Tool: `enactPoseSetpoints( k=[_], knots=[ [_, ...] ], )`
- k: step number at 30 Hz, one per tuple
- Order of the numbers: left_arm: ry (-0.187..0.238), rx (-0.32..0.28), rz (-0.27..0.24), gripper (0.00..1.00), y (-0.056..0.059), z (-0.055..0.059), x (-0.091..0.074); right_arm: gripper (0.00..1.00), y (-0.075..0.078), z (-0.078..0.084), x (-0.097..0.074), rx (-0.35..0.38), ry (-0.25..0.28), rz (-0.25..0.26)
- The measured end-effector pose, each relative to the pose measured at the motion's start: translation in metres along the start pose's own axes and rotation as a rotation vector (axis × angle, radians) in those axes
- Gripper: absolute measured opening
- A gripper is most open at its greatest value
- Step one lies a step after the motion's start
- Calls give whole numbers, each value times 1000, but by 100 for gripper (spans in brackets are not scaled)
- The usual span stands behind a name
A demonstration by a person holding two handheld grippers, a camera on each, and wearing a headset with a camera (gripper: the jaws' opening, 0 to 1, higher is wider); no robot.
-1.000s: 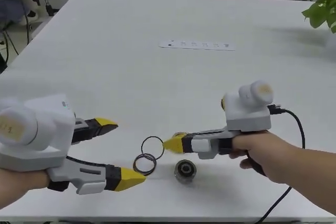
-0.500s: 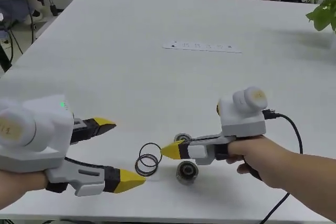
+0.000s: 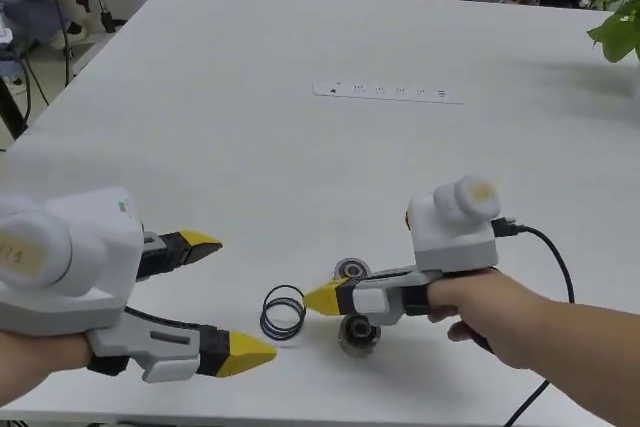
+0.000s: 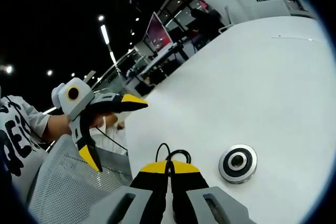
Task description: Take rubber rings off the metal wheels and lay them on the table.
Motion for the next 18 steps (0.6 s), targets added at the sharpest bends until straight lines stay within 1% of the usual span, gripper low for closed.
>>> enactPoseSetpoints(
  k=[9, 18],
  knots=[
    [-6, -1, 5, 77, 3, 1, 1, 0, 1, 4, 2, 1, -10, 8],
    [-7, -2, -4, 77, 3, 3, -1, 0, 2, 6, 6, 1, -19, 14]
  ],
)
Point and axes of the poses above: the centre of the closed fingertips' face, and the gripper's own axes: x roughly forward along the fingers, y roughly to its right, z roughly out of its underside, the point moved 6 cm from there along -x, roughly backward along the fingers, and after that the axes turned 7 degrees about z, right-handed, at the moved point
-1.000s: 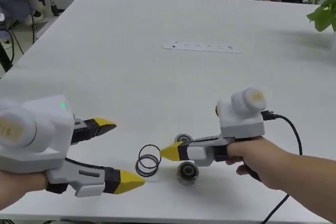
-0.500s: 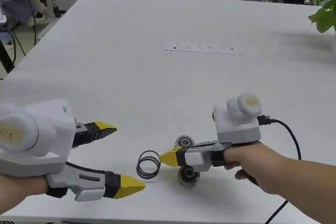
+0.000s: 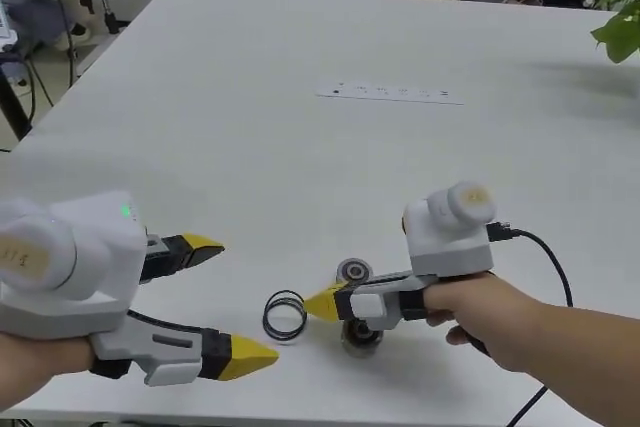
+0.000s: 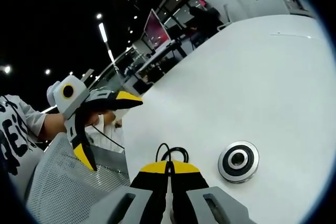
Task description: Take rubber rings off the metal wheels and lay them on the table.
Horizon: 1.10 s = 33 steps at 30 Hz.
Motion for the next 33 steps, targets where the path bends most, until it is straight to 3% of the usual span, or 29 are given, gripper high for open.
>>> enactPoseSetpoints(
  k=[33],
  knots=[
    [-9, -9, -8, 77, 0, 4, -3, 0, 4, 2, 5, 15, -5, 16]
  ],
)
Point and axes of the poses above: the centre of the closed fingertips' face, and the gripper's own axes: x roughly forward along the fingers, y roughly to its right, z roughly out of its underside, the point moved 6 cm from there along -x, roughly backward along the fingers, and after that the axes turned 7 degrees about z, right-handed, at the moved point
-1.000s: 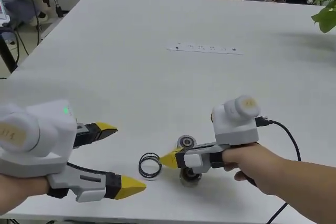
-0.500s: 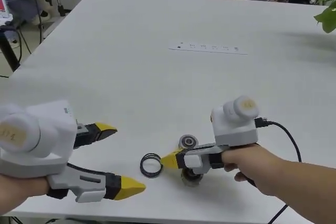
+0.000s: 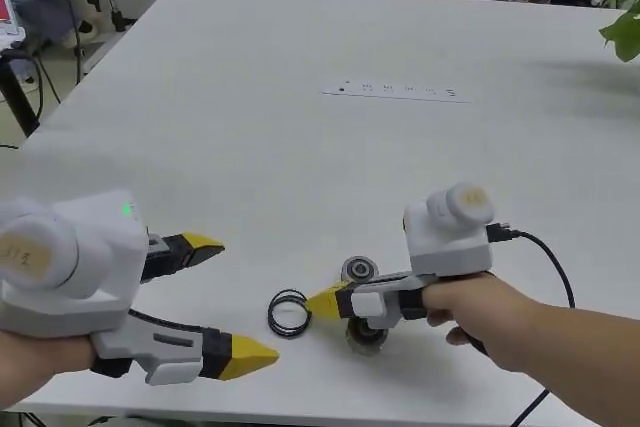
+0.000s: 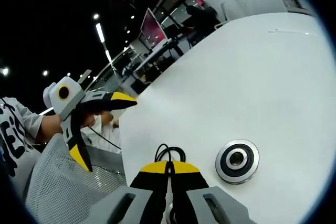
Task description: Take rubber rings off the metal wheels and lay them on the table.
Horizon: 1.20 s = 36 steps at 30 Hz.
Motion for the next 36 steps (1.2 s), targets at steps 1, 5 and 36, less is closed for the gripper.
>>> enactPoseSetpoints(
  k=[1, 5, 36],
  knots=[
    [-1, 1, 0, 77, 0, 0, 0, 0, 0, 0, 0, -1, -1, 1],
    [0, -3, -1, 77, -1, 0, 0, 0, 1, 1, 1, -3, -7, 7],
    [-9, -14, 6, 76, 1, 3, 0, 1, 5, 1, 5, -27, -12, 58]
  ],
)
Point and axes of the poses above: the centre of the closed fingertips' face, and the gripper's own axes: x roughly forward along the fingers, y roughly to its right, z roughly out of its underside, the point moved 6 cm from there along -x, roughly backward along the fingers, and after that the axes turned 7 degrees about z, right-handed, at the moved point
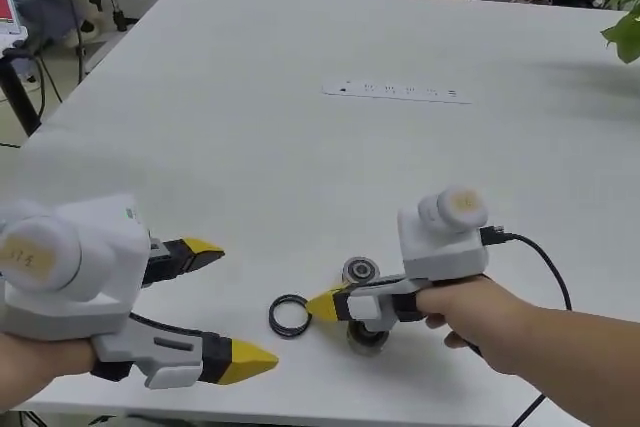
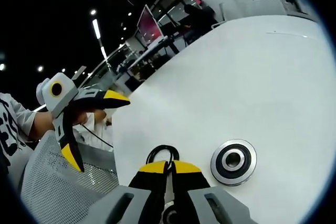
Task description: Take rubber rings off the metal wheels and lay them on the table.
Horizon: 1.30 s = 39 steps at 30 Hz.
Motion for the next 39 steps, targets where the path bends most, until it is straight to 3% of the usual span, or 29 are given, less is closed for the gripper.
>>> enactPoseSetpoints(
  k=[9, 20, 39],
  knots=[
    [-2, -1, 0, 76, 0, 0, 0, 5, -1, -2, -1, -12, 13, -11],
    [0, 4, 5, 76, 0, -3, 3, 11, -8, -11, -10, -26, 66, -47],
    [8, 25, 22, 77, 3, -16, 9, 27, -13, -29, -42, -96, 157, -50]
  ],
)
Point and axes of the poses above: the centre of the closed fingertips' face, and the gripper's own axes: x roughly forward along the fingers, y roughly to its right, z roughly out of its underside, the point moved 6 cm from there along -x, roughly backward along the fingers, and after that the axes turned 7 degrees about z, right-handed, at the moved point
